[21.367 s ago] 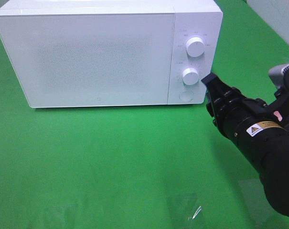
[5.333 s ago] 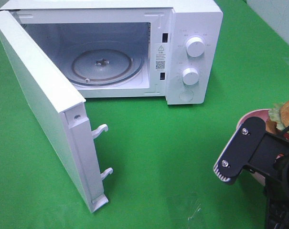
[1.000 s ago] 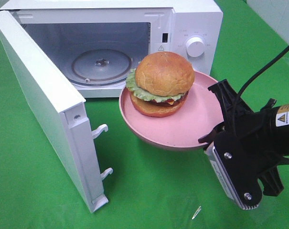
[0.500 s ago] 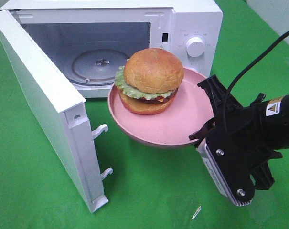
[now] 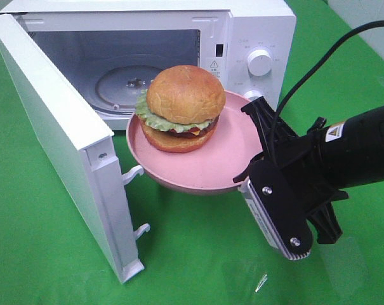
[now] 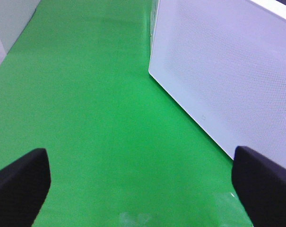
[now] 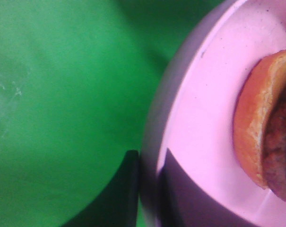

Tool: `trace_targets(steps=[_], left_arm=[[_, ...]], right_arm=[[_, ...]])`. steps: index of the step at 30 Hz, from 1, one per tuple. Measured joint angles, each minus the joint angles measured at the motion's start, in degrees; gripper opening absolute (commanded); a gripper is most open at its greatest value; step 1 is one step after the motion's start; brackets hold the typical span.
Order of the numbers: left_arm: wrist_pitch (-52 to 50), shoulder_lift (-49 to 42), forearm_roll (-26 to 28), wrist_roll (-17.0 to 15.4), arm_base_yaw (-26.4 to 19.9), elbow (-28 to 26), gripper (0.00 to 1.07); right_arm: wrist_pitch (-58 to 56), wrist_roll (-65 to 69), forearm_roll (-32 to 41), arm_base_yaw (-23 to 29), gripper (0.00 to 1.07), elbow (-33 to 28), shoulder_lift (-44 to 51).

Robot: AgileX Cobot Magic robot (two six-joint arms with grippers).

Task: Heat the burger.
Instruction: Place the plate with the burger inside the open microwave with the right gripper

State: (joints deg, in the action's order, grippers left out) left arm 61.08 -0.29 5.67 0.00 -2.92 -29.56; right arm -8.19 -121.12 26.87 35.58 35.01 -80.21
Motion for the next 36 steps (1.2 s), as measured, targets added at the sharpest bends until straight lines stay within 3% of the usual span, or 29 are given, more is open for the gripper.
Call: trace_targets(steps=[36], left_arm=[[0.0,0.0,0.0,0.0,0.0,0.0,0.98]], right_arm=[[0.1,-0.1,0.1,1.9,0.00,12.0,-12.7]])
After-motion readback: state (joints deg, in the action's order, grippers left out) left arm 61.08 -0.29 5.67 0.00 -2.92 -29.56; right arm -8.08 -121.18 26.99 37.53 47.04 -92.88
